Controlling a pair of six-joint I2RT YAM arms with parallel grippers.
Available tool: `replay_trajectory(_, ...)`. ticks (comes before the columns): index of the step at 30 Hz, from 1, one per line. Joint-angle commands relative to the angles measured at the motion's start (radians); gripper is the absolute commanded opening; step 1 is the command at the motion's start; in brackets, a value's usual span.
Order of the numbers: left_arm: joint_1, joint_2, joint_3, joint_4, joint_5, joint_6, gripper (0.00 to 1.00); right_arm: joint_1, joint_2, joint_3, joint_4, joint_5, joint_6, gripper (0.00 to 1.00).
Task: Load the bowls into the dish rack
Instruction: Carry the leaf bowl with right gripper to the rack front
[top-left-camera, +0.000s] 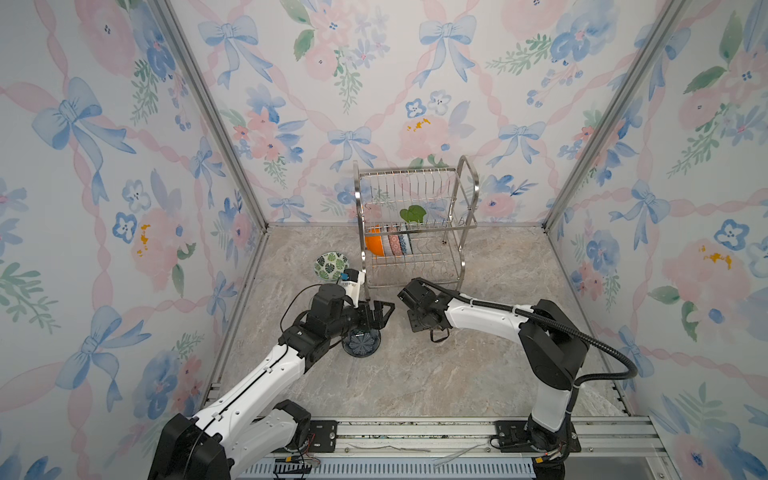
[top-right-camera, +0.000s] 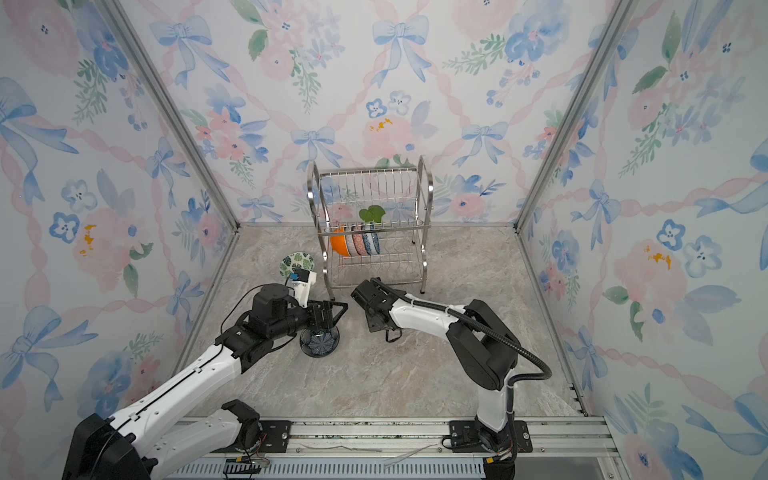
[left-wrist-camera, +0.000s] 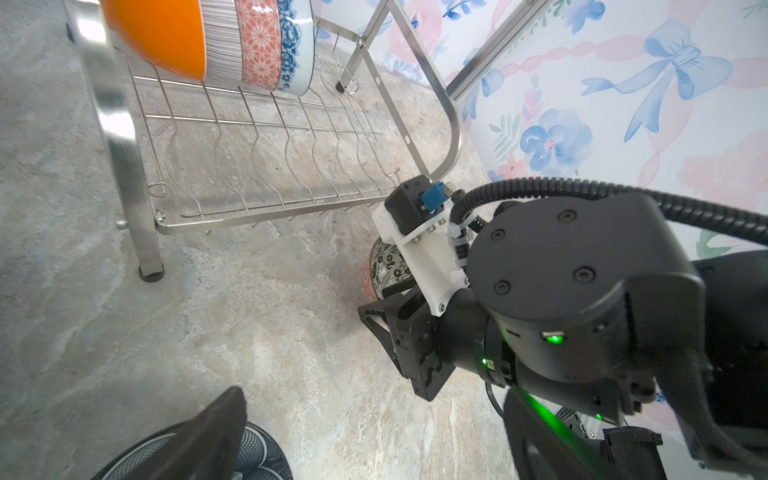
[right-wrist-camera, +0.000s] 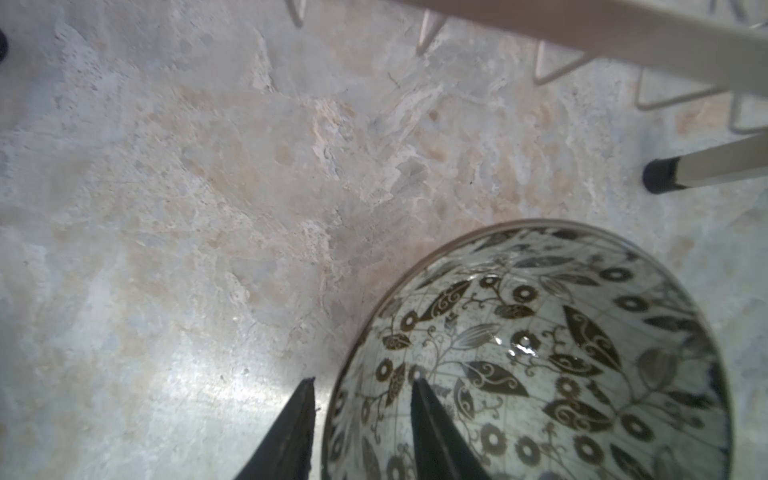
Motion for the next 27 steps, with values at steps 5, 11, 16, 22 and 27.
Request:
replay_trajectory(5,0.01,-0.036,-0.03,-0.039,0.032,-0.009,0.98,0.01,0.021,0.015,-0.023,0.0,-0.008,0.33)
replay_trajectory(11,0.011,-0.042,-0.031,-0.041,0.032,-0.013,0.98,0.007,0.032,0.02,-0.029,-0.003,-0.015,0.18)
replay_trajectory(16,0.013,-0.048,-0.021,-0.045,0.026,-0.01,0.98,0.007,-0.018,0.012,-0.022,-0.024,-0.018,0.1)
replay_trajectory(22,0.038,-0.037,0.021,-0.061,0.029,0.021,0.98,0.002,-0.135,-0.008,0.053,-0.111,-0.044,0.07)
replay_trajectory(27,0.068,-0.037,0.074,-0.086,0.041,0.052,0.98,-0.028,-0.212,-0.007,0.157,-0.225,-0.041,0.07)
